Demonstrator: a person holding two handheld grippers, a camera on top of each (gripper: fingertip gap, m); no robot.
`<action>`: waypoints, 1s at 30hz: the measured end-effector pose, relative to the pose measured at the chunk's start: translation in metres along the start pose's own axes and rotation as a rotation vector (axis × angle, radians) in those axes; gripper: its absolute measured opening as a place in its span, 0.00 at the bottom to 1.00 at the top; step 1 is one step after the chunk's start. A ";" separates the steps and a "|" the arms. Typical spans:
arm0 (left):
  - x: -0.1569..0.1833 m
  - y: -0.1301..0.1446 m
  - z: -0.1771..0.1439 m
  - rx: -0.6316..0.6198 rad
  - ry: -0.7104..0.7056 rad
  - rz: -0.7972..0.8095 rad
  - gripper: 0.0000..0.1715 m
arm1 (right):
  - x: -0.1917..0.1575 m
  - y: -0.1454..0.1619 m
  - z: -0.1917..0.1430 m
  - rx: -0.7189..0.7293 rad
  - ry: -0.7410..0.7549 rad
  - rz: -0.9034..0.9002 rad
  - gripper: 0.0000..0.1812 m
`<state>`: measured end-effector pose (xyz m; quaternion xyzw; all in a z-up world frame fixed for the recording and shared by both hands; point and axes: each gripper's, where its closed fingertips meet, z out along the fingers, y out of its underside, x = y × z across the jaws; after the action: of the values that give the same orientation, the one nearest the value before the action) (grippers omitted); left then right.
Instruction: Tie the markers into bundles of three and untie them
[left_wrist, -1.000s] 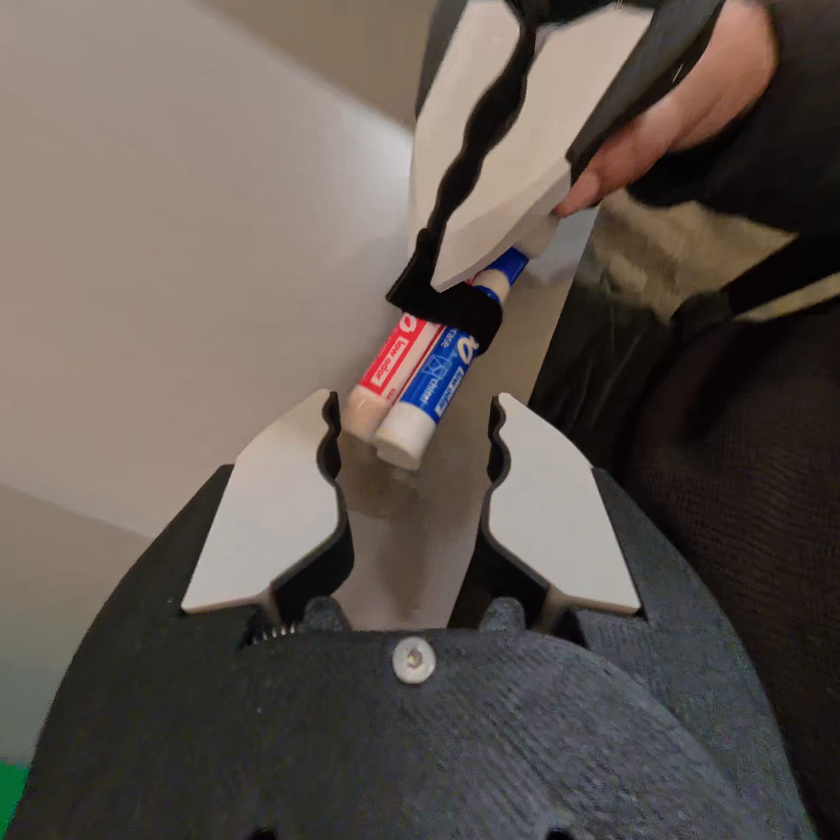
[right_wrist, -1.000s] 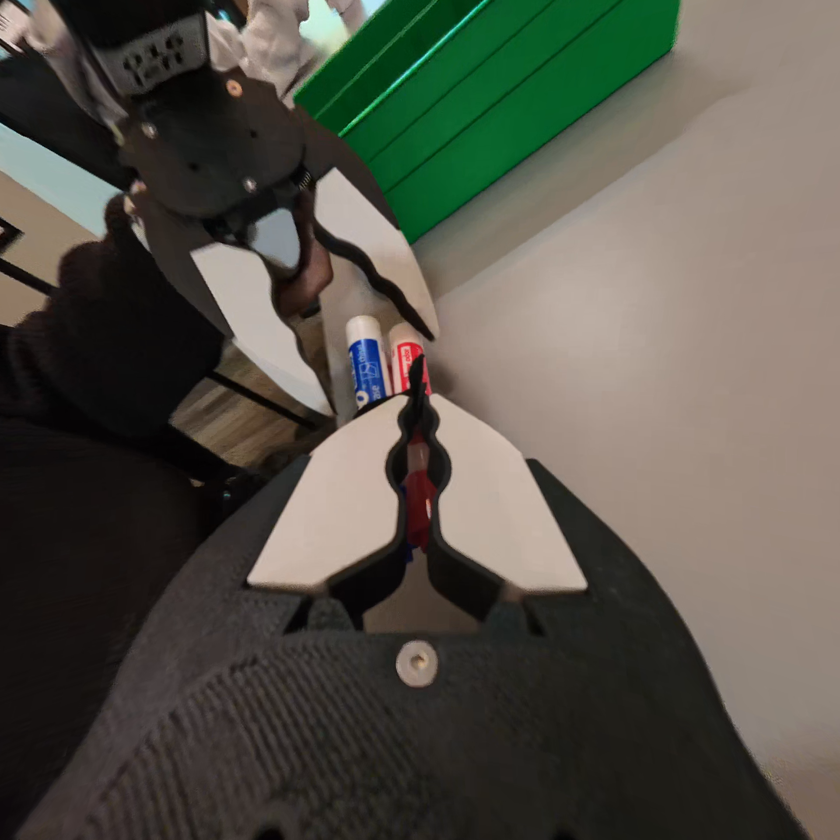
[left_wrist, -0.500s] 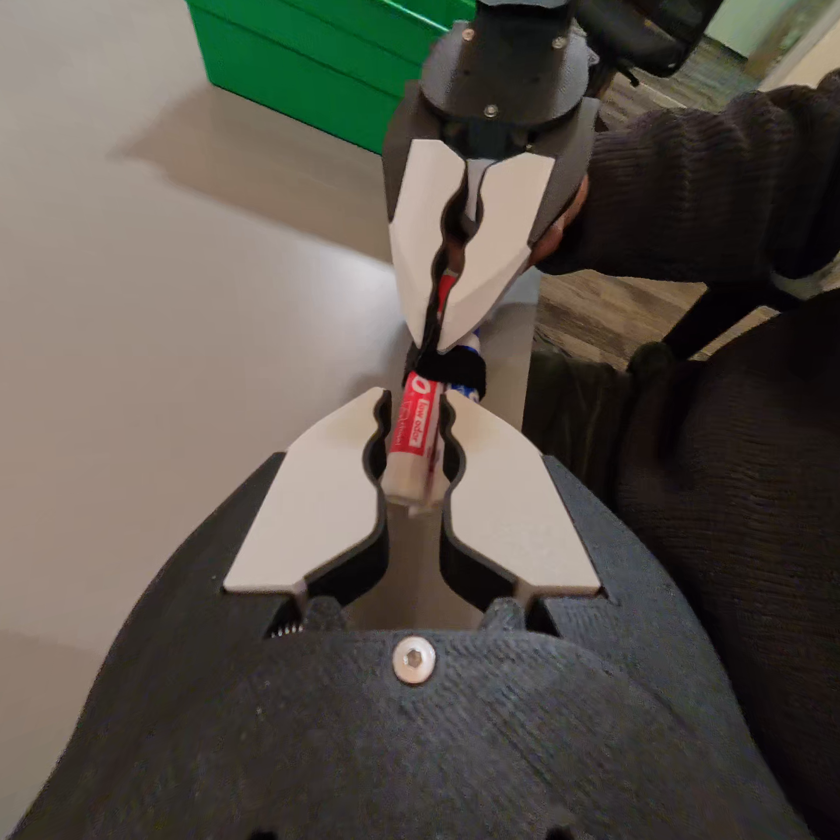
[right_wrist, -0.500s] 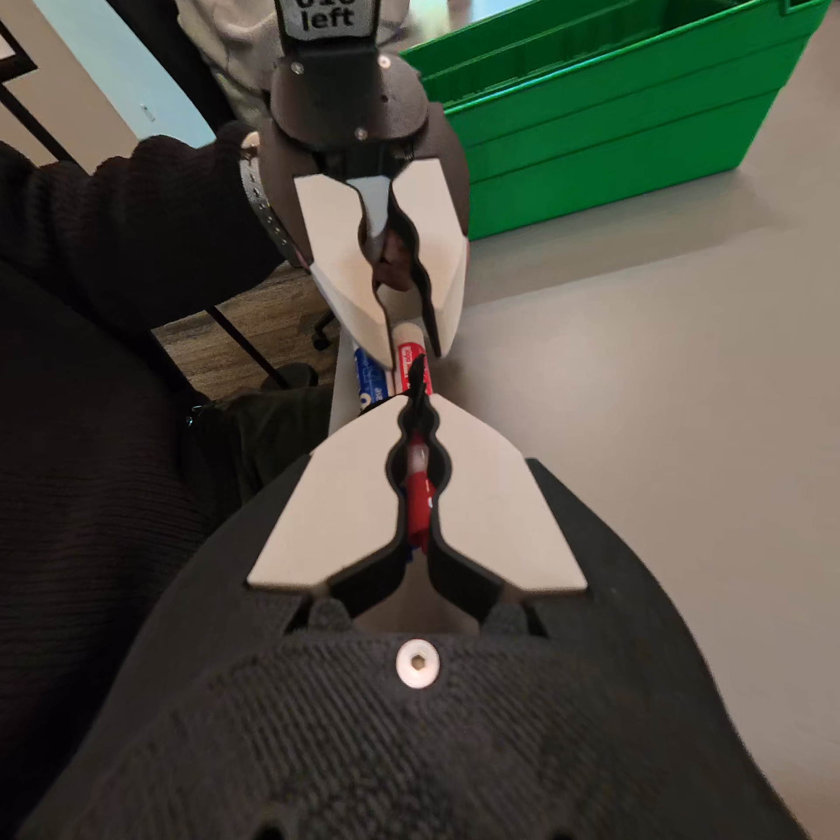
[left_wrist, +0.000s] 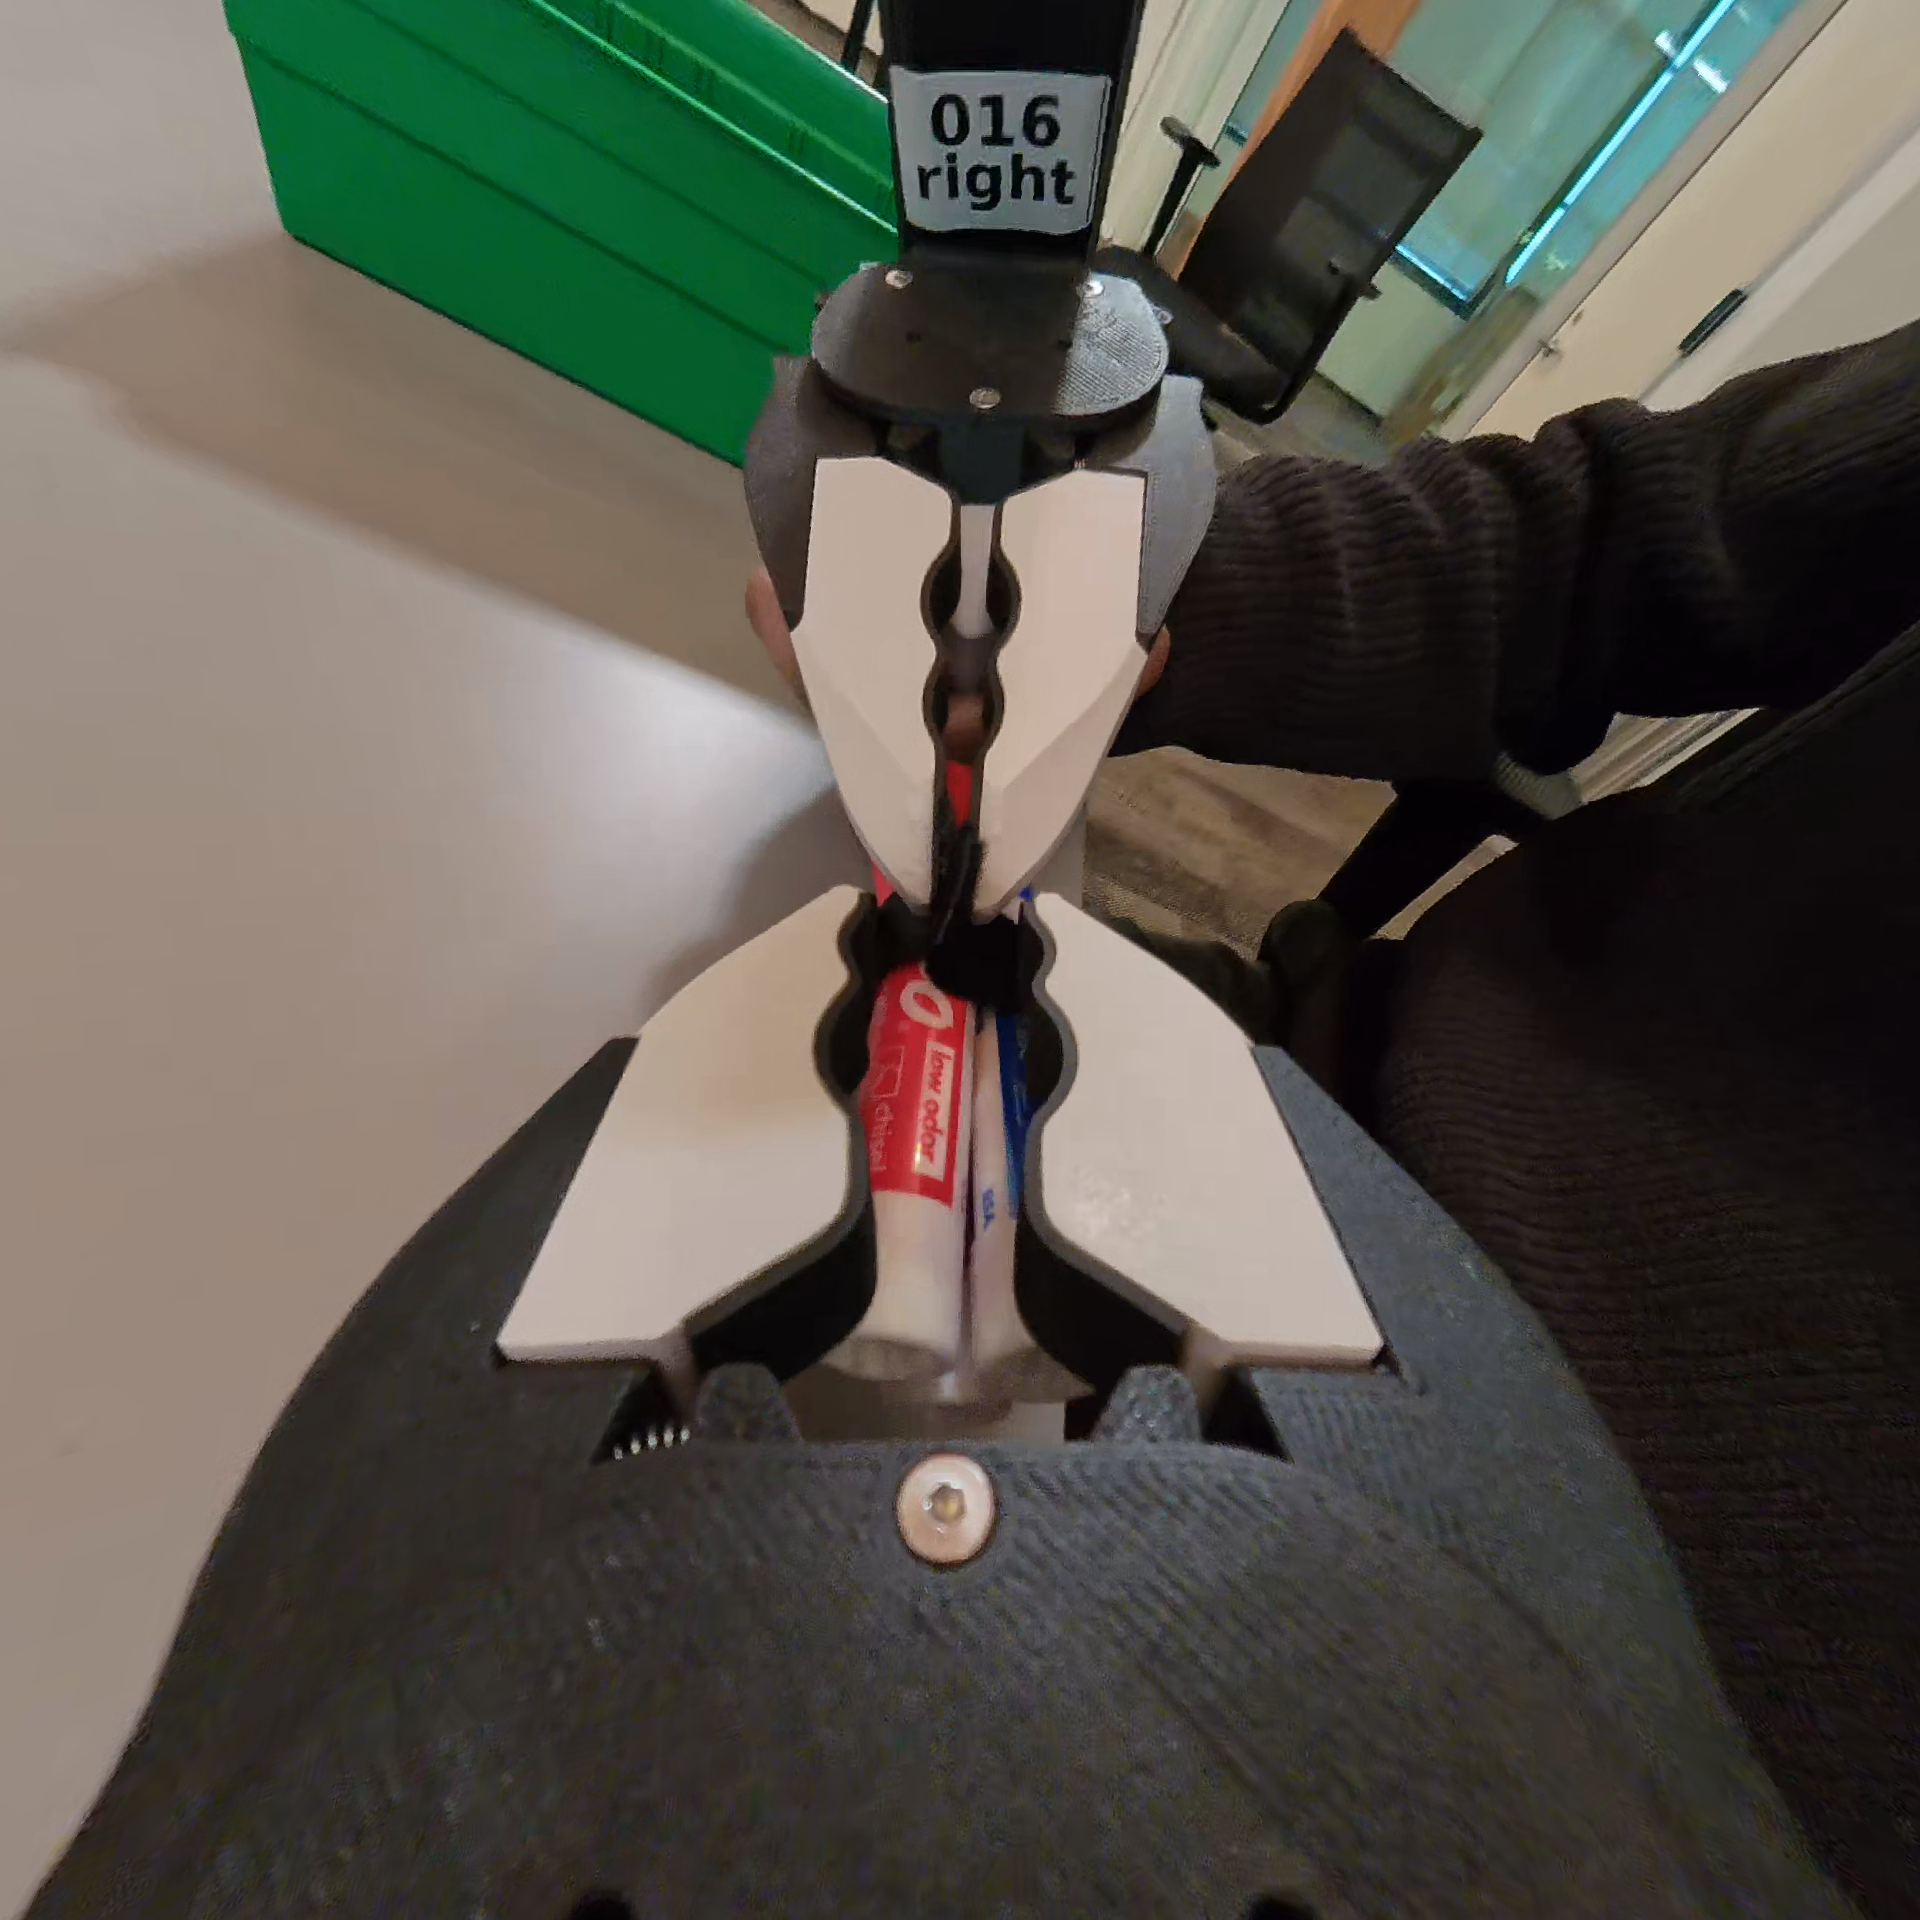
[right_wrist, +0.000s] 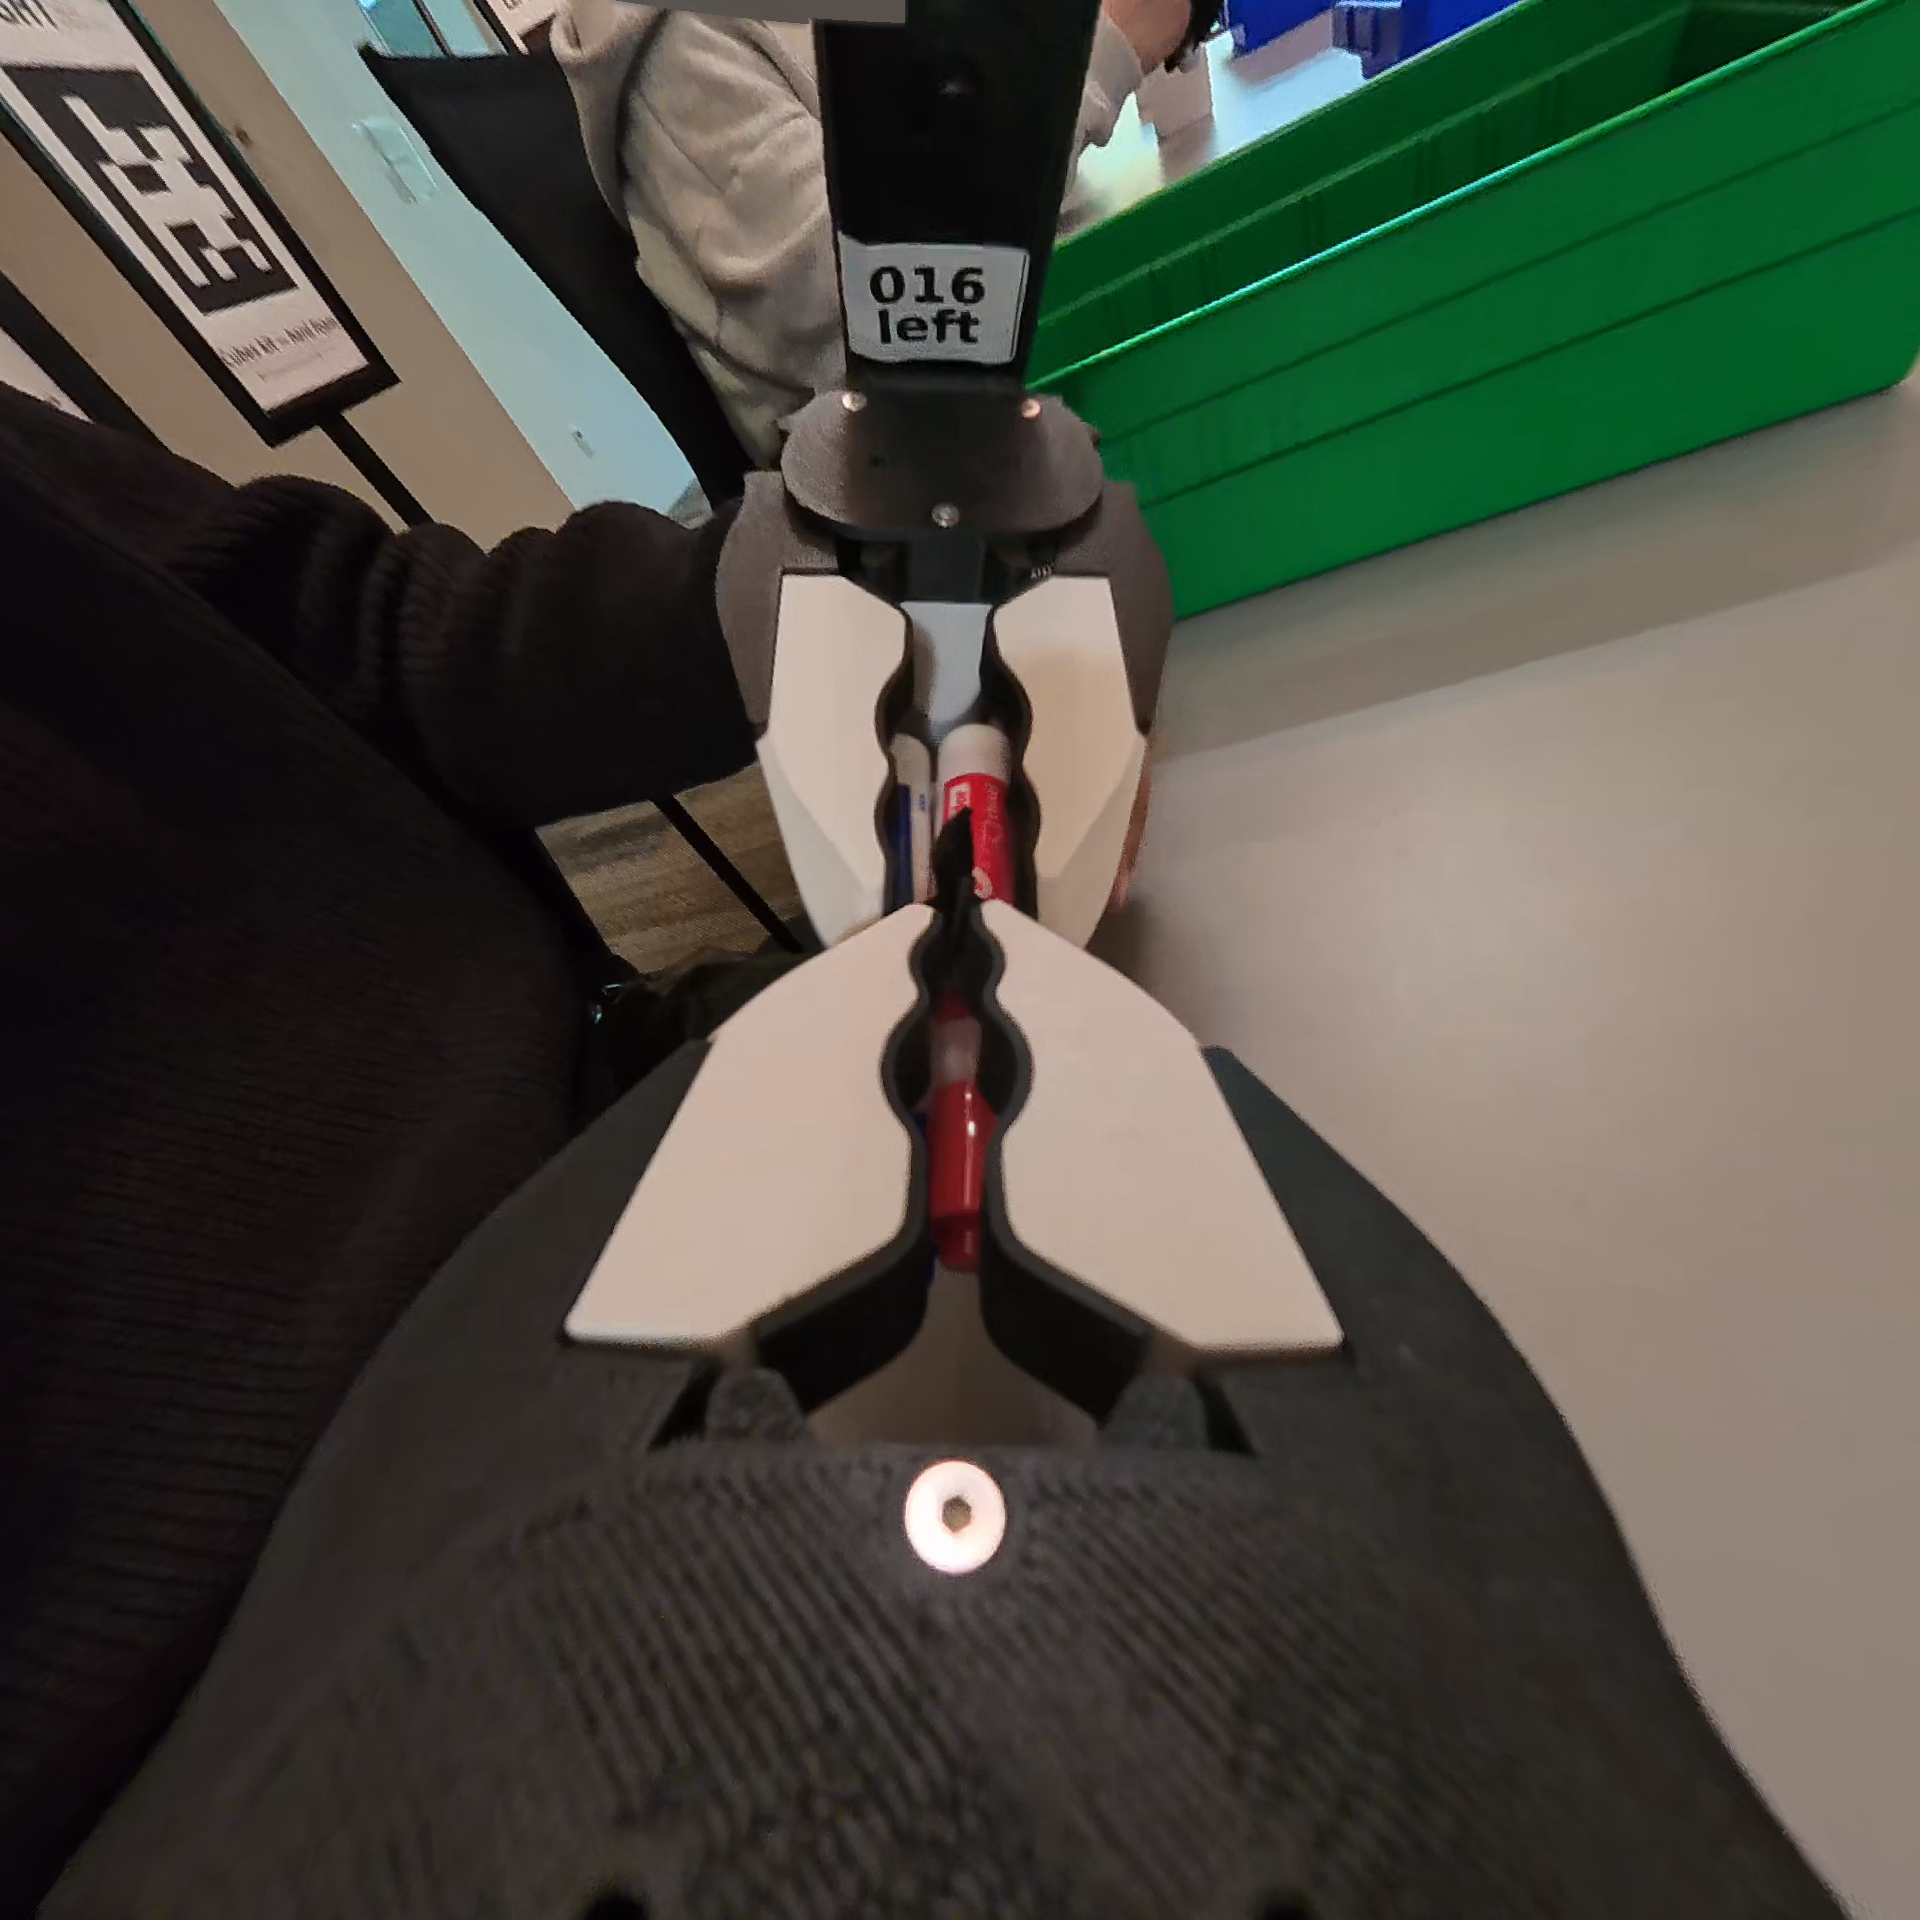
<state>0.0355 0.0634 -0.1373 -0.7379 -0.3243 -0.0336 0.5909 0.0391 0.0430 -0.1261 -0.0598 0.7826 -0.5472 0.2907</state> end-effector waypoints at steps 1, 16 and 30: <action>0.000 0.000 0.001 0.000 -0.002 0.003 0.15 | 0.000 0.000 0.000 0.001 -0.005 0.009 0.02; 0.000 -0.017 -0.002 0.107 0.050 -0.103 0.12 | 0.001 -0.015 -0.009 0.167 -0.137 0.230 0.02; -0.014 -0.015 0.000 0.126 0.019 -0.182 0.09 | 0.021 -0.045 -0.034 0.394 -0.131 0.440 0.16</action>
<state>0.0167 0.0583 -0.1310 -0.6664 -0.3859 -0.0735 0.6337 -0.0058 0.0450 -0.0864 0.1339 0.6351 -0.6073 0.4581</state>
